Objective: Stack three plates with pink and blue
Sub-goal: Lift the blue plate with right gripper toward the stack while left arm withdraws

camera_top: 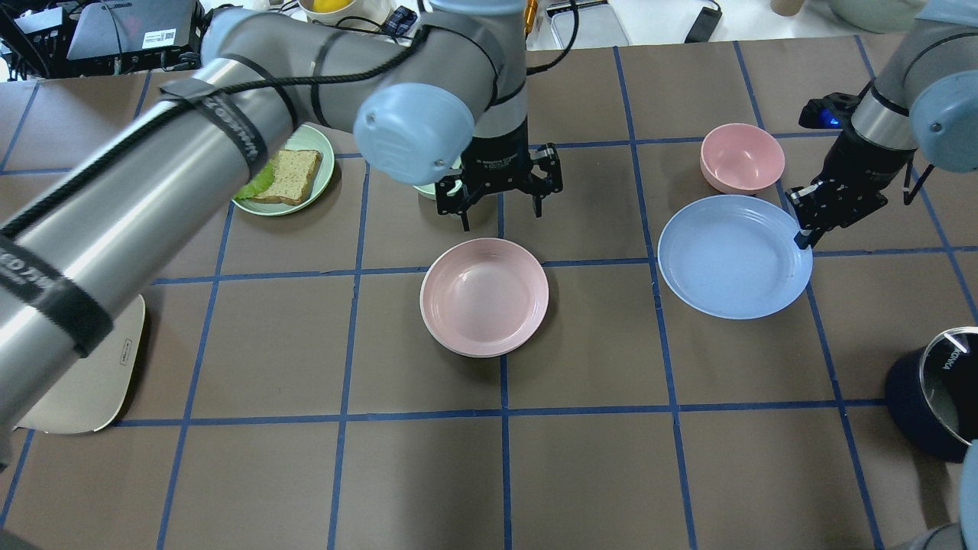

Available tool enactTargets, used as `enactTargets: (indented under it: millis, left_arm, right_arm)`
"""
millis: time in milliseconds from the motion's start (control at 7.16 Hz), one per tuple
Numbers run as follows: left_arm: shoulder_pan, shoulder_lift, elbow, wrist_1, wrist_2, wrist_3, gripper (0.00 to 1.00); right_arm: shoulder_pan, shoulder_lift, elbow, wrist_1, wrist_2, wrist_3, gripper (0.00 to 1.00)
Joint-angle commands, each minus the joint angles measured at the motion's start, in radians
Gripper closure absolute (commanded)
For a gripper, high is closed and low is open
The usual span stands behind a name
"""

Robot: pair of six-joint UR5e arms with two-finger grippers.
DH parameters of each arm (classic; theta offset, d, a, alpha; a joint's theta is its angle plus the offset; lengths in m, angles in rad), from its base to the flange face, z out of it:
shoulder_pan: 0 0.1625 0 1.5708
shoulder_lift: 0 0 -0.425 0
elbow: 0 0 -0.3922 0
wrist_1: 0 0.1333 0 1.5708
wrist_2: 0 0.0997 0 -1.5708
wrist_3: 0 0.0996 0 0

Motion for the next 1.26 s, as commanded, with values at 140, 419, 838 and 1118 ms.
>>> enactTargets:
  millis: [140, 419, 838, 1118]
  left_arm:
    - [0.184, 0.181, 0.023, -0.186, -0.014, 0.098, 0.0]
    - [0.281, 0.243, -0.004, -0.194, -0.012, 0.196, 0.0]
    - [0.395, 0.32, -0.041, -0.158, -0.012, 0.363, 0.0]
    - [0.437, 0.335, -0.044, -0.11, -0.014, 0.359, 0.0]
  right_arm:
    - [0.126, -0.007, -0.053, 0.062, 0.038, 0.207, 1.0]
    - [0.216, -0.007, -0.063, 0.058, 0.041, 0.331, 1.0]
    - [0.327, 0.002, -0.097, 0.058, 0.09, 0.515, 1.0]
    - [0.385, 0.009, -0.094, 0.048, 0.11, 0.606, 1.0]
